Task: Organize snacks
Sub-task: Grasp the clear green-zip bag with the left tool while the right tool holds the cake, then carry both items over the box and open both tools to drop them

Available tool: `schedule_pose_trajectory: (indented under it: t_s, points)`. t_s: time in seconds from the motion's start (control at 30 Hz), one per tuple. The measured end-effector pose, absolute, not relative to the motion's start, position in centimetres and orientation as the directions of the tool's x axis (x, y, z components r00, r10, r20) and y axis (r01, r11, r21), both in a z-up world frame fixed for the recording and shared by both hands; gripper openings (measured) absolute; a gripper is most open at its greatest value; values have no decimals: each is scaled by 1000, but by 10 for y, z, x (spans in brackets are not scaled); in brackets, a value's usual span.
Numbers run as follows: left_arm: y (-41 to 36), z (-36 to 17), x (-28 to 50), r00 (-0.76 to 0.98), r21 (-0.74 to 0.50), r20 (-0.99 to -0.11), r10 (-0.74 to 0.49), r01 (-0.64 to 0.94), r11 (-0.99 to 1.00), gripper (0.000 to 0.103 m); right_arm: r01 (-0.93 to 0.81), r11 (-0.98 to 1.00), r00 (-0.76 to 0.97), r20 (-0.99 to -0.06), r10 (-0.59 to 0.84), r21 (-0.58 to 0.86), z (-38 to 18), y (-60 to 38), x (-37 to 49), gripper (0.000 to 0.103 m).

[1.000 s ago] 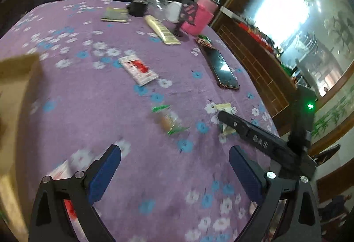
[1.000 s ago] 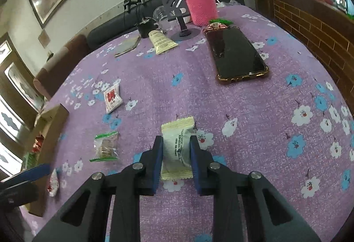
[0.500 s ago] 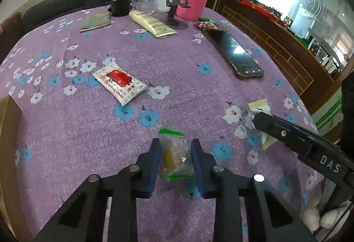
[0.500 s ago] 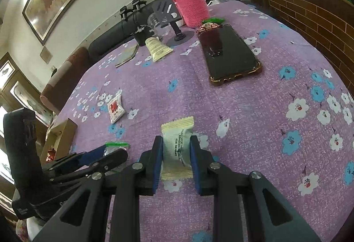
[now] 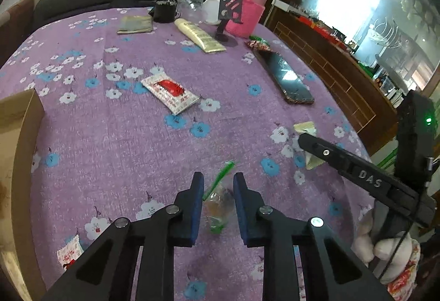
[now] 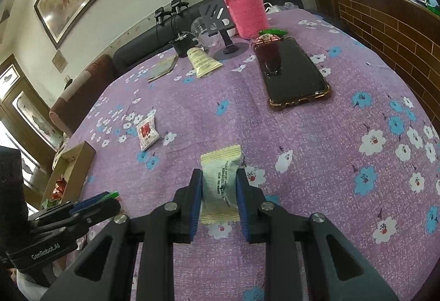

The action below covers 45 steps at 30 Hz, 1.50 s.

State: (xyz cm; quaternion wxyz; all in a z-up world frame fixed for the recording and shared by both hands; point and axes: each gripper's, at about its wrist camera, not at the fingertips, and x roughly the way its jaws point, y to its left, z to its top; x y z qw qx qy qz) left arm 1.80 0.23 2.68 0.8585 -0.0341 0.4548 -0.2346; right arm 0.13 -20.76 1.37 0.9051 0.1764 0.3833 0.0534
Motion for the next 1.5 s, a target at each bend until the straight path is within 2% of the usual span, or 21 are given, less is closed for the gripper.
schedule_pose_trajectory:
  t_s: [0.03,0.1,0.17,0.37,0.43,0.47,0.6,0.67,0.8,0.93,0.97,1.0,1.03,1.1,1.2,1.27,1.33,1.37,1.4,1.5]
  points:
    - [2,27,18,478,-272,-763,-436,375,887,23,39,932,700,-675,232,361,13,-208,1,23]
    - [-1,26,20,471,-272,-764,-441,386,882,36,43,930,700,-675,233,366,13,-209,1,23]
    - [-6,24,21,464,-264,-767,-442,400,878,43,45,927,697,-676,238,373,12,-210,2,23]
    - [-31,11,19,448,-208,-790,-417,445,871,43,46,919,693,-675,253,392,11,-213,3,23]
    - [-39,10,13,472,-145,-794,-382,463,874,41,47,918,690,-677,256,394,11,-213,3,23]
    - [-39,11,12,470,-144,-795,-383,467,872,35,47,918,689,-678,257,395,10,-213,3,23]
    - [-41,18,1,464,-139,-788,-403,505,852,27,39,921,691,-676,256,388,11,-212,2,23]
    - [-41,23,-8,469,-133,-780,-413,520,843,16,37,924,694,-675,251,381,12,-211,1,23]
    - [-31,35,-22,467,-168,-762,-449,528,833,11,45,925,696,-676,242,378,11,-212,1,23]
    - [-3,39,-21,435,-321,-721,-539,480,817,12,55,925,693,-681,236,377,9,-212,2,23]
    - [3,37,-20,417,-356,-720,-555,465,810,18,58,925,692,-683,234,376,8,-213,2,23]
    - [7,35,-19,408,-374,-720,-561,453,809,31,60,924,691,-683,234,378,8,-213,3,23]
    - [9,34,-22,410,-372,-724,-556,446,814,38,62,923,691,-683,236,381,8,-213,3,23]
    - [8,31,-29,417,-356,-732,-539,440,824,60,65,920,691,-682,239,388,8,-215,2,23]
    - [-6,25,-34,407,-324,-755,-514,450,832,66,66,917,687,-684,245,394,7,-216,3,23]
    - [-19,21,-37,418,-264,-773,-477,471,842,66,64,916,685,-685,249,397,7,-216,3,23]
    - [-41,15,-44,443,-144,-799,-407,516,844,63,63,915,688,-681,250,399,8,-216,3,23]
    - [-52,10,-48,446,-88,-815,-371,538,839,43,63,914,689,-680,250,400,8,-217,2,23]
    - [-57,10,-52,477,-40,-807,-348,544,838,30,63,914,689,-680,251,402,8,-217,3,23]
    - [-53,12,-52,452,-89,-807,-380,544,835,30,60,914,691,-677,252,401,9,-217,2,23]
